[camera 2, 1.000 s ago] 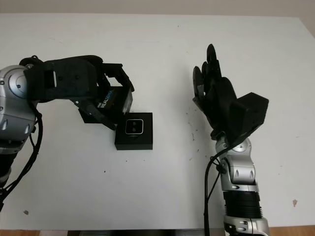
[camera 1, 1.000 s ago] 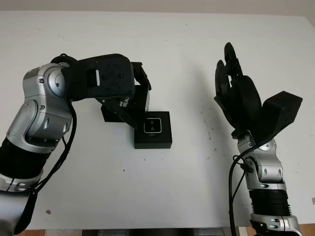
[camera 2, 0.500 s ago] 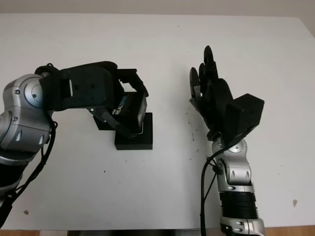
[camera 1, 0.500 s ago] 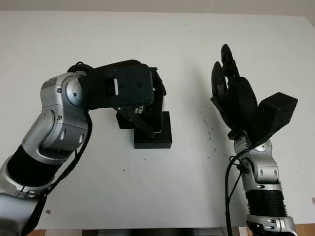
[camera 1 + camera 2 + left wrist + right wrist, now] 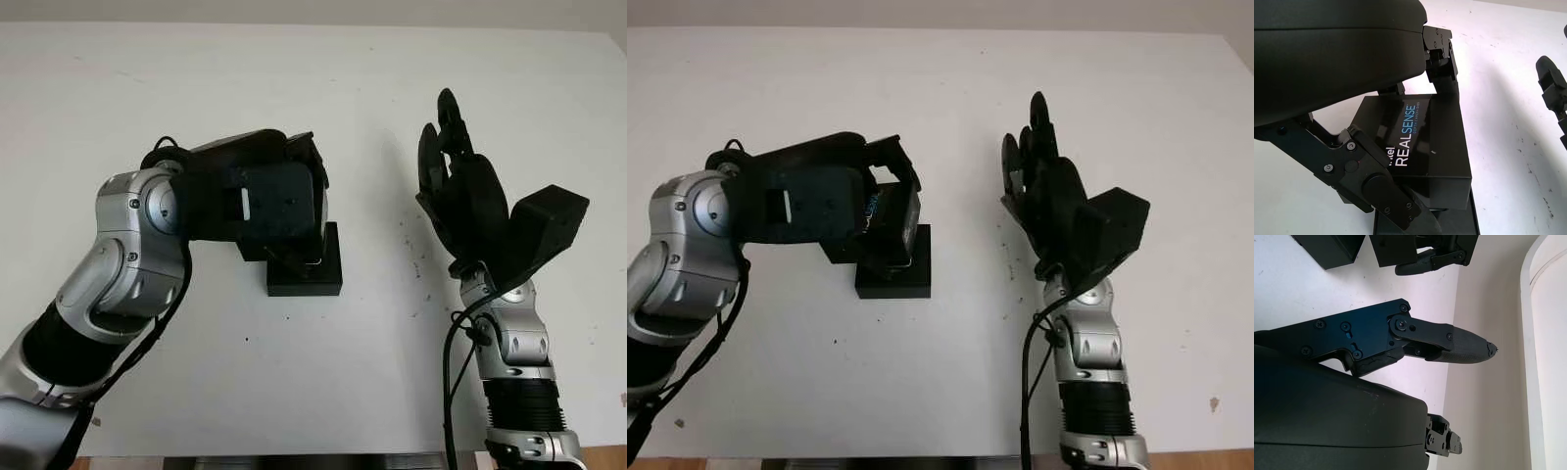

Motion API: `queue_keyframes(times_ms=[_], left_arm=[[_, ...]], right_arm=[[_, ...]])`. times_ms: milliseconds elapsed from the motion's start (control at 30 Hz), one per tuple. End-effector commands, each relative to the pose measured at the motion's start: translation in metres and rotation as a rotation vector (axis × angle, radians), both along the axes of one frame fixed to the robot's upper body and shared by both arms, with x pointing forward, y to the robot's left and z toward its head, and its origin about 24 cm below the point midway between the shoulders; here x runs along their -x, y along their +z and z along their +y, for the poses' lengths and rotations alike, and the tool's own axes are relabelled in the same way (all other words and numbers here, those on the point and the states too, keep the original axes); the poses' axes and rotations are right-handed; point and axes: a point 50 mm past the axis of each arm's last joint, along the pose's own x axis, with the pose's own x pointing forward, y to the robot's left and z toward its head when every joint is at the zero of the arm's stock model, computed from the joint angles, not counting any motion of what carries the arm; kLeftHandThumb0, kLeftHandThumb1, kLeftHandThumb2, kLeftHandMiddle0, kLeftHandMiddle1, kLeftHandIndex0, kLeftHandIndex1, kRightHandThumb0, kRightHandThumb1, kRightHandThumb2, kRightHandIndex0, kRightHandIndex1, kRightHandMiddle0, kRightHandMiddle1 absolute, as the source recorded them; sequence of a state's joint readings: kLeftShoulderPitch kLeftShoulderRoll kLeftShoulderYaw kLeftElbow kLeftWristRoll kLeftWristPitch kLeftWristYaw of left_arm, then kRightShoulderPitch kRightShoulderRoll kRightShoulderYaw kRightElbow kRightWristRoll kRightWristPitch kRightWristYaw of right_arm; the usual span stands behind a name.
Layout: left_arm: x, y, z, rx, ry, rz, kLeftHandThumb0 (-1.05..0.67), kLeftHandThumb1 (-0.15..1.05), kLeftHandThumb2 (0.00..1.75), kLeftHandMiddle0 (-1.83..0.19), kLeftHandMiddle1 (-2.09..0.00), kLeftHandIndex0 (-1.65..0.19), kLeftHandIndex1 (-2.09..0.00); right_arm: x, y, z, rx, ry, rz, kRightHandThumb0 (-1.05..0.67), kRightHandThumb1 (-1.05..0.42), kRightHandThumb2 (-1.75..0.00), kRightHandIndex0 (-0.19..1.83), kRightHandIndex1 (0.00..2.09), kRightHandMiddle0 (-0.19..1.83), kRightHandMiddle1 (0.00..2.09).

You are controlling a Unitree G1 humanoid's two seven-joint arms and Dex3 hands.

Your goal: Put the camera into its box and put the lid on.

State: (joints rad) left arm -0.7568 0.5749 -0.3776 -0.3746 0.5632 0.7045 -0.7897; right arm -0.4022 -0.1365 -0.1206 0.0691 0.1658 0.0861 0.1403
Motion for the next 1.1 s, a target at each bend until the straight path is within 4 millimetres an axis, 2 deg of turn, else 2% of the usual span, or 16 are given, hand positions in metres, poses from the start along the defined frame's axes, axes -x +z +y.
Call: queue_keyframes(times_ms=[0, 133, 233, 300, 400, 467, 567, 600, 633, 700, 767, 900, 967, 1000, 1033, 1067], left_arm=[[0.001, -0.006, -0.003, -0.007, -0.011, 0.007, -0.24, 1.05, 0.17, -0.54, -2.09, -0.05, -1.85], [0.001, -0.009, -0.004, -0.005, -0.027, 0.009, -0.23, 1.05, 0.17, -0.45, -2.09, -0.07, -1.68], [0.0, -0.01, -0.006, -0.004, -0.026, 0.021, -0.24, 1.05, 0.16, -0.43, -2.09, -0.13, -1.73], [0.001, -0.011, -0.007, -0.007, -0.026, 0.031, -0.25, 1.05, 0.16, -0.36, -2.09, -0.16, -1.69], [0.001, -0.014, -0.007, 0.011, -0.025, 0.054, -0.24, 1.05, 0.16, -0.44, -2.09, -0.21, -1.69], [0.002, -0.015, -0.007, 0.017, -0.029, 0.063, -0.24, 1.05, 0.16, -0.41, -2.09, -0.2, -1.7], [0.003, -0.018, -0.009, 0.027, -0.039, 0.073, -0.25, 1.05, 0.15, -0.38, -2.09, -0.23, -1.83], [0.003, -0.018, -0.009, 0.031, -0.04, 0.079, -0.24, 1.05, 0.15, -0.38, -1.9, -0.21, -1.73], [0.004, -0.019, -0.011, 0.03, -0.042, 0.091, -0.24, 1.05, 0.14, -0.39, -1.83, -0.21, -1.69], [0.005, -0.019, -0.012, 0.023, -0.045, 0.109, -0.24, 1.05, 0.15, -0.35, -1.77, -0.21, -1.63], [0.005, -0.02, -0.013, 0.029, -0.047, 0.121, -0.24, 1.05, 0.14, -0.33, -1.6, -0.23, -1.57], [0.006, -0.02, -0.014, 0.033, -0.046, 0.147, -0.25, 1.05, 0.14, -0.39, -1.5, -0.32, -1.63], [0.007, -0.02, -0.015, 0.037, -0.049, 0.169, -0.25, 1.05, 0.16, -0.41, -1.61, -0.35, -1.69], [0.008, -0.02, -0.016, 0.041, -0.053, 0.178, -0.24, 1.05, 0.17, -0.39, -1.81, -0.34, -1.75], [0.009, -0.02, -0.017, 0.043, -0.056, 0.184, -0.23, 1.05, 0.17, -0.39, -1.89, -0.33, -1.78], [0.01, -0.02, -0.018, 0.042, -0.058, 0.188, -0.23, 1.05, 0.17, -0.37, -1.88, -0.28, -1.76]], right_arm=[[-0.001, 0.002, 0.001, -0.005, 0.002, -0.019, -0.71, -1.05, -0.56, -0.17, 0.05, -0.15, 0.05], [-0.002, 0.002, 0.002, -0.008, 0.002, -0.02, -0.71, -1.05, -0.56, -0.17, 0.05, -0.15, 0.05], [-0.003, 0.002, 0.003, -0.004, 0.004, -0.022, -0.71, -1.05, -0.56, -0.17, 0.06, -0.14, 0.06], [-0.004, 0.002, 0.003, -0.003, 0.002, -0.025, -0.71, -1.05, -0.56, -0.16, 0.06, -0.14, 0.06], [-0.005, 0.002, 0.004, -0.009, 0.001, -0.026, -0.71, -1.05, -0.55, -0.16, 0.06, -0.14, 0.06], [-0.005, 0.002, 0.005, -0.014, 0.002, -0.026, -0.72, -1.05, -0.55, -0.16, 0.06, -0.14, 0.06], [-0.006, 0.003, 0.006, -0.013, 0.009, -0.028, -0.72, -1.05, -0.54, -0.16, 0.06, -0.14, 0.06], [-0.006, 0.003, 0.006, -0.01, 0.011, -0.029, -0.71, -1.05, -0.55, -0.16, 0.05, -0.14, 0.05], [-0.006, 0.003, 0.007, -0.009, 0.013, -0.028, -0.71, -1.05, -0.55, -0.16, 0.05, -0.14, 0.05], [-0.006, 0.003, 0.009, -0.012, 0.013, -0.027, -0.71, -1.05, -0.55, -0.17, 0.05, -0.14, 0.06], [-0.006, 0.002, 0.009, -0.015, 0.013, -0.027, -0.71, -1.05, -0.55, -0.16, 0.05, -0.13, 0.06], [-0.007, 0.001, 0.01, -0.02, 0.013, -0.024, -0.7, -1.05, -0.56, -0.16, 0.05, -0.13, 0.06], [-0.007, 0.001, 0.011, -0.025, 0.013, -0.021, -0.71, -1.05, -0.56, -0.16, 0.05, -0.13, 0.06], [-0.007, 0.002, 0.012, -0.028, 0.014, -0.022, -0.71, -1.05, -0.55, -0.16, 0.06, -0.13, 0.06], [-0.007, 0.002, 0.012, -0.031, 0.017, -0.024, -0.72, -1.05, -0.55, -0.16, 0.06, -0.12, 0.06], [-0.008, 0.002, 0.012, -0.034, 0.021, -0.026, -0.72, -1.05, -0.55, -0.16, 0.06, -0.12, 0.06]])
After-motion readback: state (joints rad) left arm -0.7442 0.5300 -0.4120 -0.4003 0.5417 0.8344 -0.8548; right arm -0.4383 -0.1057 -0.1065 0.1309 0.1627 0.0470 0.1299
